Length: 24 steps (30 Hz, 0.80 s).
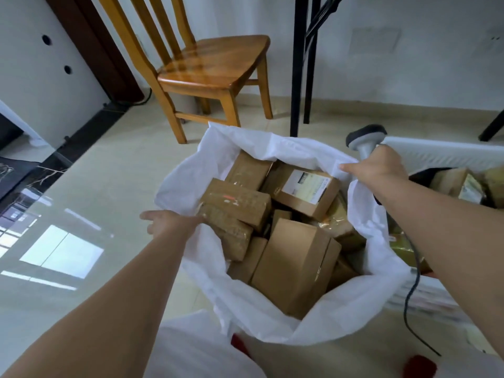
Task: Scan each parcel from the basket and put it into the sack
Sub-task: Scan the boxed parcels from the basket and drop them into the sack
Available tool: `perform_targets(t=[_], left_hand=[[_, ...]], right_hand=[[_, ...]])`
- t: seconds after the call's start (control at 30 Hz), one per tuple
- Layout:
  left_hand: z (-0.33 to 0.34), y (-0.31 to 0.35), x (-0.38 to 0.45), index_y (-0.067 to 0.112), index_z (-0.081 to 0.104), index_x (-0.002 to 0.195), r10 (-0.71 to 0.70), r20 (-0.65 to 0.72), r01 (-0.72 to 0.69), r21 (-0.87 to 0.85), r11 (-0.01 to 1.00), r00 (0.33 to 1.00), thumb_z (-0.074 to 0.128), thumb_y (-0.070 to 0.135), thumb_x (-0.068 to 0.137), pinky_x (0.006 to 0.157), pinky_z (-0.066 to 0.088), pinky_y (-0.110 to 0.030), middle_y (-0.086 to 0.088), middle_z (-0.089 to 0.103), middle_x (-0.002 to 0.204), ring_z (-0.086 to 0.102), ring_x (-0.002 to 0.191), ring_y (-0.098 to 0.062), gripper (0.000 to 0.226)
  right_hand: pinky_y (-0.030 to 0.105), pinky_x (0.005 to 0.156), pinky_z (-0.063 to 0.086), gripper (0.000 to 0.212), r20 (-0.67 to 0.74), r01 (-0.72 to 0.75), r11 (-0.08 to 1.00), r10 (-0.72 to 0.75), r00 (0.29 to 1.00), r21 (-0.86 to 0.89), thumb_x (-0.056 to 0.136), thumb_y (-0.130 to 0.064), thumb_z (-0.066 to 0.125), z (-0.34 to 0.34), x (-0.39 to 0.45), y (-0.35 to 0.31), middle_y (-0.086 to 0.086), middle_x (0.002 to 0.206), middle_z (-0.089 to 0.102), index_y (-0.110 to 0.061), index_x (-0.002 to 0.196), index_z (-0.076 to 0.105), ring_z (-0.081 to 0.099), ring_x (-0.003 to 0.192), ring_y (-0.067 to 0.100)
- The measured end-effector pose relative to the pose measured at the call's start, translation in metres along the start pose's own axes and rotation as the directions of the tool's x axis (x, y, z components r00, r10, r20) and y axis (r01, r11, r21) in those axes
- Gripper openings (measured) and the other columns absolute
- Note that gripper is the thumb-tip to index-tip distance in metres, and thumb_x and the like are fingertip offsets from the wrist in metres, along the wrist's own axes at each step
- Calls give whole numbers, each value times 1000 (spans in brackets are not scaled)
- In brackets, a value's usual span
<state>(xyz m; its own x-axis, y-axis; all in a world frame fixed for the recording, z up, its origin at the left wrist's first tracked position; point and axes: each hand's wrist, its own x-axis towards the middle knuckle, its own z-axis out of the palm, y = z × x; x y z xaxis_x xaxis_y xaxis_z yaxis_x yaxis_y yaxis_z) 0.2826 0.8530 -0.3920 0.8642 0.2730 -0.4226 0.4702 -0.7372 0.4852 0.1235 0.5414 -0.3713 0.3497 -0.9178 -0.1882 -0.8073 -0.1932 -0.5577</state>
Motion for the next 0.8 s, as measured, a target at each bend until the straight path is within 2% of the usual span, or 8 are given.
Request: perform_targets(t=[0.07,0.2,0.3,0.37,0.47,0.57,0.7,0.8], left_hand=[[0,-11,0,-5,20,143,122,38,-124,64,990,992,79,18,79,104,41,-48,-26,42,141,46,129,-42,91],[-35,0,9,-3,44,128,442,-164,-414,176,893,882,56,-5,84,99,42,-44,-28,54,127,51,120,-43,46],[-57,3,23,2,50,126,471,-238,-443,165,881,849,49,-7,84,98,44,-45,-26,56,123,53,116,-43,42],[-57,-9,26,0,53,117,464,-100,-412,321,853,880,61,2,83,91,48,-45,-26,60,116,57,110,-43,35],[-51,-22,24,1,55,108,334,138,-361,399,843,932,88,46,63,74,47,-39,-16,65,103,62,94,-36,72],[-45,-5,25,8,54,121,418,64,-411,366,835,906,72,77,59,84,49,-43,-15,60,116,59,108,-36,95],[-30,48,39,14,55,129,552,-27,-529,251,811,833,45,74,86,93,47,-43,-12,57,130,55,117,-33,74],[-14,90,54,9,59,127,566,9,-560,161,813,824,37,50,101,89,45,-40,-14,62,126,58,113,-33,54]], right_hand=[[40,78,48,51,22,-12,996,14,1000,-86,84,-25,74,3,-2,-1,17,120,61,-3,124,53,60,108,38],[46,93,49,48,-132,-10,1000,12,991,16,83,-12,68,-10,5,-8,18,127,58,-4,127,51,56,116,39],[45,94,46,50,-262,-12,989,50,964,146,85,-16,67,-23,6,-5,17,128,59,-5,130,48,56,118,39],[46,93,46,53,-226,-41,988,74,971,147,86,-18,69,-25,1,2,17,129,58,-4,131,45,56,118,39],[44,88,50,67,-39,-99,991,103,994,93,78,-33,81,-23,-3,10,17,129,59,1,127,51,58,115,38],[39,77,50,68,-66,-15,998,19,998,69,74,-46,82,-18,1,5,16,119,63,0,117,57,62,107,36],[41,79,53,59,-46,84,994,-81,996,68,77,-44,79,-9,23,-18,17,110,64,-2,112,58,63,101,36],[37,65,55,47,98,118,991,-124,987,59,78,-39,80,8,44,-37,14,83,65,-1,96,59,68,73,29]])
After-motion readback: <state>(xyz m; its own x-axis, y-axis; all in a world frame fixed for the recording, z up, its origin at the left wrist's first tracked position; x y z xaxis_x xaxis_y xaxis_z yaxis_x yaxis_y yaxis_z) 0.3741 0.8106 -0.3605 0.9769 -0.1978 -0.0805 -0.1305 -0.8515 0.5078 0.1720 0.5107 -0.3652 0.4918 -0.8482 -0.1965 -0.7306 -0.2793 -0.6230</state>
